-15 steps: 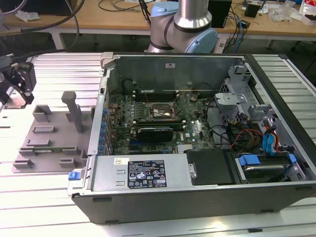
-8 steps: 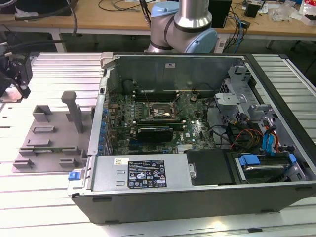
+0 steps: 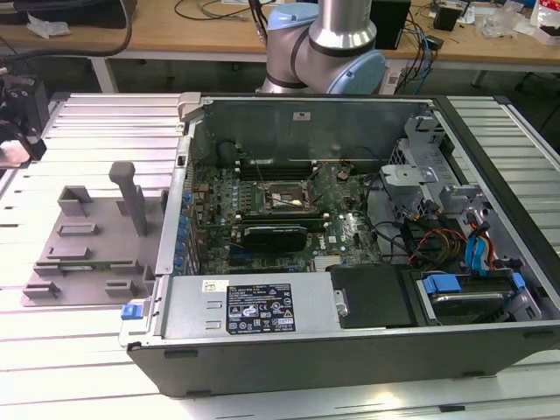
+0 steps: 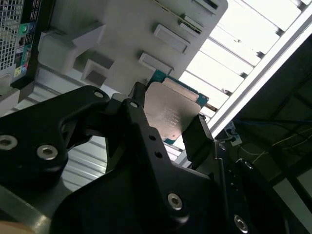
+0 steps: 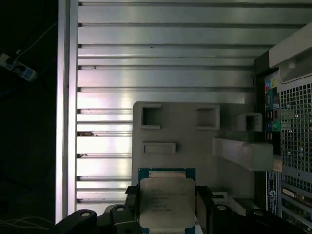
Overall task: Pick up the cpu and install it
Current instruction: 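Pick up the cpu and move it towards the insertion slot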
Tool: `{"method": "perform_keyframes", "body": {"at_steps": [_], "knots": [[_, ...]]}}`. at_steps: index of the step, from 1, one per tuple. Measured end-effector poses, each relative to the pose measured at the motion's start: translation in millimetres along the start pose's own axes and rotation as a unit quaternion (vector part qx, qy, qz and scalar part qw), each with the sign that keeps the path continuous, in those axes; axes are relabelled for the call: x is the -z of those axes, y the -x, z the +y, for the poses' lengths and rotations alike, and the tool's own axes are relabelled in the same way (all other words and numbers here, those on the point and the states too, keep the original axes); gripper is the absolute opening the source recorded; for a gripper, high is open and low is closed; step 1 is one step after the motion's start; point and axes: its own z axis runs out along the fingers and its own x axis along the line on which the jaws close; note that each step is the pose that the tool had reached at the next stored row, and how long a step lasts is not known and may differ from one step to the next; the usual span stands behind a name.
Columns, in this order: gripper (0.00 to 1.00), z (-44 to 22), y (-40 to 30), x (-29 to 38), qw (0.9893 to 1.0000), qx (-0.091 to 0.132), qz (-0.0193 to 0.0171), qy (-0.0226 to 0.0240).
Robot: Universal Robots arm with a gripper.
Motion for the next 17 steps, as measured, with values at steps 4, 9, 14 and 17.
{"method": "perform_keyframes", "body": {"at_steps": [4, 9, 14, 17], "knots": [[0.55, 0.3, 0.1, 7.1, 1.0, 0.0, 0.0, 0.0], [0.55, 1.3, 0.3, 21.7, 1.0, 0.0, 0.0, 0.0], [0.55, 2.2, 0.5, 35.6, 1.0, 0.0, 0.0, 0.0], [0.55, 2.6, 0.6, 43.4, 1.0, 0.0, 0.0, 0.0]]}}
